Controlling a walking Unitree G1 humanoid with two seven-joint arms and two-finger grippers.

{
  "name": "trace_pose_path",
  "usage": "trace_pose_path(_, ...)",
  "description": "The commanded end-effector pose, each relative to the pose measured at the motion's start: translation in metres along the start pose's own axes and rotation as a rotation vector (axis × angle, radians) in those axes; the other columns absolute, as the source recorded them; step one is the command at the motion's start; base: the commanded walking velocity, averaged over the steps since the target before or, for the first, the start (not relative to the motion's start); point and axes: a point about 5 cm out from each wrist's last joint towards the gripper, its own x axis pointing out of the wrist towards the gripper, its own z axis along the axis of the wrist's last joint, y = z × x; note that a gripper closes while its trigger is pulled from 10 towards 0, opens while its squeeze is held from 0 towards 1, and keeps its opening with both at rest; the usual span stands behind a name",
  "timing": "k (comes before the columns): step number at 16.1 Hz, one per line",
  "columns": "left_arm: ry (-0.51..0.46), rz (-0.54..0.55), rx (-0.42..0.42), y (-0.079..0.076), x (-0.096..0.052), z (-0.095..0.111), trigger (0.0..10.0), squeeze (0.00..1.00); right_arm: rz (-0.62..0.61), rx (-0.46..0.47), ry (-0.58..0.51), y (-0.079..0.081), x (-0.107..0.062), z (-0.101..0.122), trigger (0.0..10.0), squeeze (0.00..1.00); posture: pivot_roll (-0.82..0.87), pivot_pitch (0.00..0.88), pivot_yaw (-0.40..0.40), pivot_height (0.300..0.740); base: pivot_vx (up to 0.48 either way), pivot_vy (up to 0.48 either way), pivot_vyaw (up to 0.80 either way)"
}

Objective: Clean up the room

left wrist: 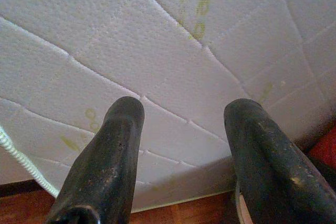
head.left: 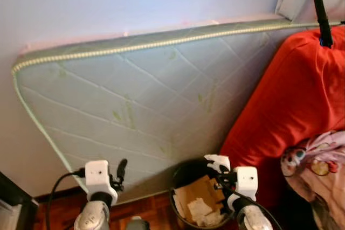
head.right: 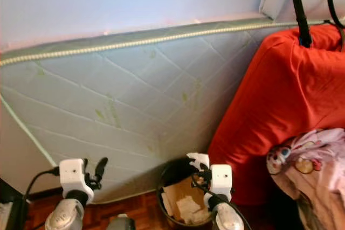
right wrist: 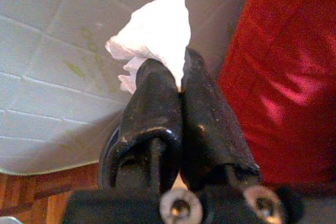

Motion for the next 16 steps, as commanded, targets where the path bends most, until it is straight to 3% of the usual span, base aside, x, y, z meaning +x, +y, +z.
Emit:
trace_pose_path(1, -0.005, 0.0, -0.007, 0.0, 0.003, 0.003, 10.0, 0.0, 0.006, 0.007, -0.007, 0.001, 0.001, 0.001, 10.0, 0.0, 0.06, 0.0, -0.027, 0.661, 0.0, 0.0, 0.0)
trace_pose_path(6, 0.0, -0.007, -0.023, -0.002, 0.002, 0.004, 10.0, 0.0, 0.028, -0.014, 0.034, 0.003, 0.003, -0.004, 10.0, 0.0, 0.06, 0.0, -0.026, 0.661, 0.0, 0.0, 0.0)
trace_pose_path(16, 0.0, -0.003, -0.031, 0.0, -0.001, 0.005, 10.0, 0.0, 0.107, -0.057, 0.135, 0.009, 0.015, -0.007, 10.0, 0.0, 0.07, 0.0, -0.021, 0.661, 0.341, 0.0, 0.0)
